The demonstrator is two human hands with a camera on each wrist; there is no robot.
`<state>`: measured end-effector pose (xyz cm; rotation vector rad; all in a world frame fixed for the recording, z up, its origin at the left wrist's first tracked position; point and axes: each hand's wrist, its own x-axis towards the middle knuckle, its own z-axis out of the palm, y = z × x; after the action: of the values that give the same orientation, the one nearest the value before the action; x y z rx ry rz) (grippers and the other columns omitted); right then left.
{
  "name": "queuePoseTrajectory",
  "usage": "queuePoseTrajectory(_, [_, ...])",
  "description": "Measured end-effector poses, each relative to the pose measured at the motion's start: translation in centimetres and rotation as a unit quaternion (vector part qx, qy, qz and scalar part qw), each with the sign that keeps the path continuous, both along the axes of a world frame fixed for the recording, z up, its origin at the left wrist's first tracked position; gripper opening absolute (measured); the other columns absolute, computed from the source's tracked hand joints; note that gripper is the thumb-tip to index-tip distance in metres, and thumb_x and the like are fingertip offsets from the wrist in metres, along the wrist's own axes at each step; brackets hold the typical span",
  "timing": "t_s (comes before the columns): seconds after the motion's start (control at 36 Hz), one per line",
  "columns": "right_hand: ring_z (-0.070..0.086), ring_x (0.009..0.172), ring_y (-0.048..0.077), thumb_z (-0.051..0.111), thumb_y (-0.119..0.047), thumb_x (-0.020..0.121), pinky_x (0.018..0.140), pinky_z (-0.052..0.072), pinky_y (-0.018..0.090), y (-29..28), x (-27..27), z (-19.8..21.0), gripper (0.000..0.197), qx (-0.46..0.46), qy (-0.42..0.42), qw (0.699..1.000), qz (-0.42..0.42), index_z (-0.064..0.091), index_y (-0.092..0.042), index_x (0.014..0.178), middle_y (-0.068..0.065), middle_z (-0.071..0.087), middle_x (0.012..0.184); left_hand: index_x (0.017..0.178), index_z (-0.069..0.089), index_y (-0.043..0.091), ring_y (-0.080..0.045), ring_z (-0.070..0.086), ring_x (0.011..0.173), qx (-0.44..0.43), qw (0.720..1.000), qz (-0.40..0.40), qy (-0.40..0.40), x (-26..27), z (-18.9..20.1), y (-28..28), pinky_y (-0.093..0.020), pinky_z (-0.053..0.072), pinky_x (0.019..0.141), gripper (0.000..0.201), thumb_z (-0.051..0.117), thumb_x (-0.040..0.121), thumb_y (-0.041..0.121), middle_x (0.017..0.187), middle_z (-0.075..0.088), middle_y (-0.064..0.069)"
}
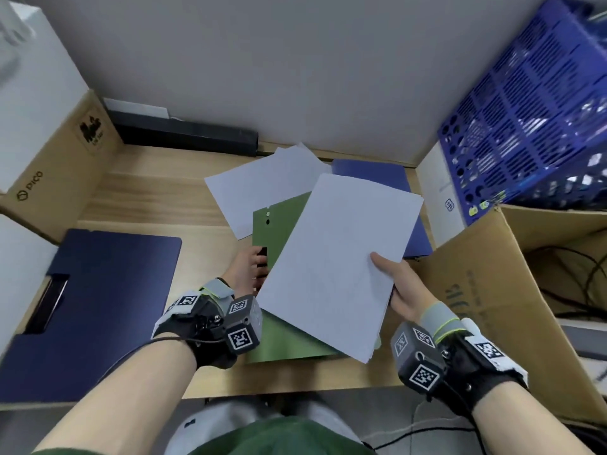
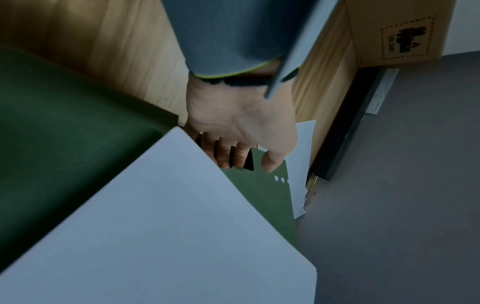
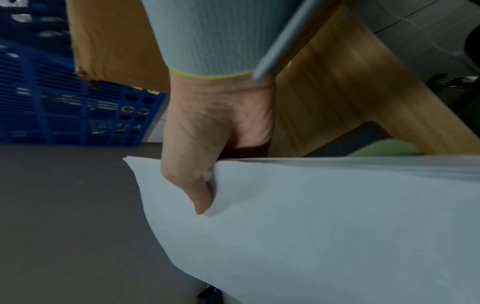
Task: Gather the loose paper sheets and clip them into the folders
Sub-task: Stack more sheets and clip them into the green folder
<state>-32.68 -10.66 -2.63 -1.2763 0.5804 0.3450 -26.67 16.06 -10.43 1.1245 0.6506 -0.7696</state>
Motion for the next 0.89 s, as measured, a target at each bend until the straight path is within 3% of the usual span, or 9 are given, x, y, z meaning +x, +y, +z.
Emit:
queuePoseTrajectory(0.17, [0.062, 0.113, 0.028, 0.054, -0.016, 0.095, 0.097, 0.049, 0.043, 2.7, 1.5, 1.6, 0.036, -0.002, -0.019, 1.000, 0.017, 0.054, -0.008, 0.130, 0.008, 0.066, 0.123, 0.073, 0.050, 0.023, -0.010, 0.033, 0.056, 0.023, 0.997, -0.069, -0.033, -0.5, 0.1, 1.5, -0.021, 0.027, 0.049, 0.018, 0.052, 0.090, 0.030, 0.062, 0.046, 0.008])
queuePoseTrajectory(0.31, [0.062, 0.113, 0.031, 0.054, -0.015, 0.095, 0.097, 0.048, 0.045, 6.5, 2.6, 1.8, 0.035, 0.003, -0.017, 0.999, 0.026, 0.055, -0.004, 0.128, 0.012, 0.065, 0.123, 0.115, 0.063, 0.026, -0.016, 0.056, 0.098, -0.026, 0.988, -0.137, -0.066, -2.0, 1.1, 4.6, -0.030, 0.047, 0.084, 0.025, 0.051, 0.095, 0.035, 0.120, 0.060, 0.006])
queuePoseTrajectory(0.39, [0.064, 0.109, 0.028, 0.052, -0.014, 0.096, 0.095, 0.049, 0.043, 9.6, 3.4, 2.1, 0.030, 0.011, -0.028, 0.999, 0.040, 0.057, -0.007, 0.125, 0.009, 0.068, 0.119, 0.124, 0.061, 0.031, -0.021, 0.059, 0.108, -0.052, 0.983, -0.158, -0.080, -3.0, 2.1, 7.4, -0.038, 0.044, 0.098, 0.033, 0.047, 0.095, 0.038, 0.129, 0.061, 0.007])
queuePoseTrajectory(0.44, [0.068, 0.099, 0.022, 0.052, -0.013, 0.097, 0.091, 0.052, 0.039, 12.2, 3.8, 2.3, 0.022, 0.014, -0.037, 0.997, 0.059, 0.061, -0.012, 0.116, 0.003, 0.072, 0.109, 0.126, 0.060, 0.032, -0.021, 0.062, 0.106, -0.054, 0.982, -0.157, -0.089, -3.9, 2.8, 9.7, -0.037, 0.048, 0.095, 0.035, 0.044, 0.095, 0.039, 0.127, 0.063, 0.007])
queuePoseTrajectory(0.5, [0.070, 0.095, 0.018, 0.051, -0.014, 0.097, 0.091, 0.052, 0.039, 14.8, 4.3, 2.2, 0.018, 0.031, -0.043, 0.996, 0.073, 0.062, -0.015, 0.111, 0.000, 0.073, 0.106, 0.123, 0.063, 0.031, -0.022, 0.065, 0.091, -0.044, 0.986, -0.130, -0.095, -4.8, 3.4, 11.8, -0.035, 0.055, 0.082, 0.034, 0.044, 0.095, 0.038, 0.119, 0.067, 0.004])
queuePoseTrajectory(0.56, [0.069, 0.098, 0.018, 0.051, -0.016, 0.097, 0.091, 0.052, 0.038, 17.2, 4.7, 1.9, 0.020, 0.049, -0.045, 0.994, 0.089, 0.061, -0.015, 0.114, 0.000, 0.072, 0.111, 0.118, 0.066, 0.028, -0.026, 0.062, 0.089, -0.030, 0.990, -0.089, -0.107, -5.7, 3.7, 13.8, -0.040, 0.055, 0.084, 0.033, 0.049, 0.092, 0.038, 0.112, 0.069, -0.001])
queuePoseTrajectory(0.78, [0.065, 0.101, 0.021, 0.047, -0.016, 0.100, 0.080, 0.054, 0.033, 28.0, 4.9, -1.3, 0.029, 0.021, -0.004, 0.984, 0.174, 0.052, -0.012, 0.128, 0.004, 0.066, 0.118, 0.125, 0.059, 0.024, -0.028, 0.058, 0.117, 0.034, 0.989, 0.066, -0.131, -8.7, 2.7, 23.1, -0.041, 0.042, 0.101, 0.059, 0.065, 0.075, 0.055, 0.129, 0.061, -0.007])
queuePoseTrajectory(0.83, [0.064, 0.100, 0.025, 0.046, -0.013, 0.100, 0.081, 0.055, 0.033, 29.9, 4.2, -2.8, 0.030, -0.013, 0.015, 0.979, 0.204, 0.051, -0.008, 0.129, 0.007, 0.065, 0.118, 0.126, 0.054, 0.011, -0.029, 0.060, 0.112, 0.065, 0.983, 0.123, -0.123, -9.4, 2.3, 24.8, -0.040, 0.046, 0.095, 0.074, 0.075, 0.066, 0.049, 0.125, 0.062, -0.011])
queuePoseTrajectory(0.89, [0.064, 0.094, 0.024, 0.045, -0.007, 0.099, 0.078, 0.056, 0.033, 30.8, 3.3, -4.2, 0.029, -0.050, 0.022, 0.973, 0.226, 0.052, -0.008, 0.127, 0.007, 0.065, 0.113, 0.123, 0.055, 0.007, -0.027, 0.062, 0.104, 0.112, 0.975, 0.147, -0.127, -10.0, 1.7, 26.2, -0.034, 0.051, 0.087, 0.052, 0.072, 0.078, 0.028, 0.118, 0.064, -0.013])
